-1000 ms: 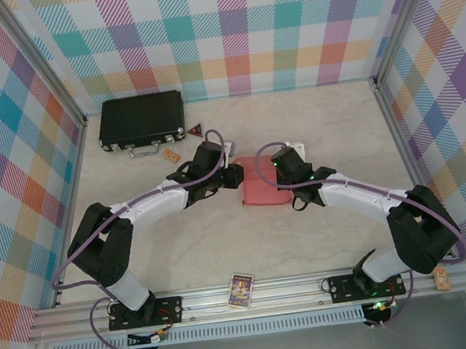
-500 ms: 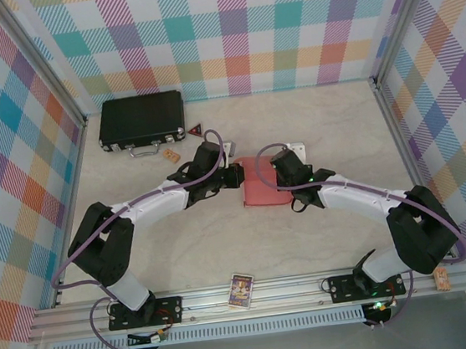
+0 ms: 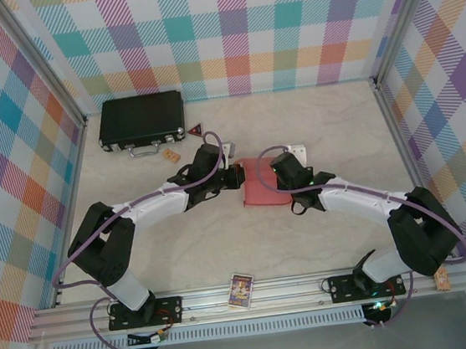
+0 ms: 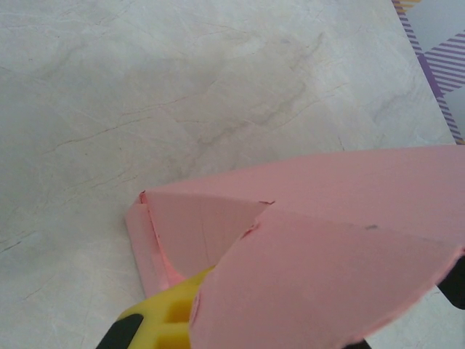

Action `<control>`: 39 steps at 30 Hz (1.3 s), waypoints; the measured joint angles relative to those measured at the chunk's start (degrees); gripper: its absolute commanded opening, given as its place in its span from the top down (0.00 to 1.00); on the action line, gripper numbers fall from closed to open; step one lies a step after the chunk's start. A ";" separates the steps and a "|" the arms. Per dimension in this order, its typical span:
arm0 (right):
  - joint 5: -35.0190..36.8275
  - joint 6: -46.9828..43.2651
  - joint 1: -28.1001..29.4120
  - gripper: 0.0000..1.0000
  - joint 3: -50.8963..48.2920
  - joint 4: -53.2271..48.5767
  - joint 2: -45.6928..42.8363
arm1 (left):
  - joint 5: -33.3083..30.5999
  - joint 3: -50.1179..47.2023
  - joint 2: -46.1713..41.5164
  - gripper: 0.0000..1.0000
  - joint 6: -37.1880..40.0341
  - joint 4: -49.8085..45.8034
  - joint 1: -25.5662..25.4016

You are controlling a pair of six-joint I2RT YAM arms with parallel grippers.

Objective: Fold the paper box

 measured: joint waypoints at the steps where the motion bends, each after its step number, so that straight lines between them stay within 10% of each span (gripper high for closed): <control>1: 0.04 0.17 0.07 0.99 -0.13 0.11 -0.09 | 0.04 -0.15 0.07 1.00 -0.02 0.28 -0.02; 39: 3.72 2.29 4.44 0.86 -7.76 0.37 -5.46 | -2.23 -7.89 -1.57 1.00 4.68 6.45 -4.94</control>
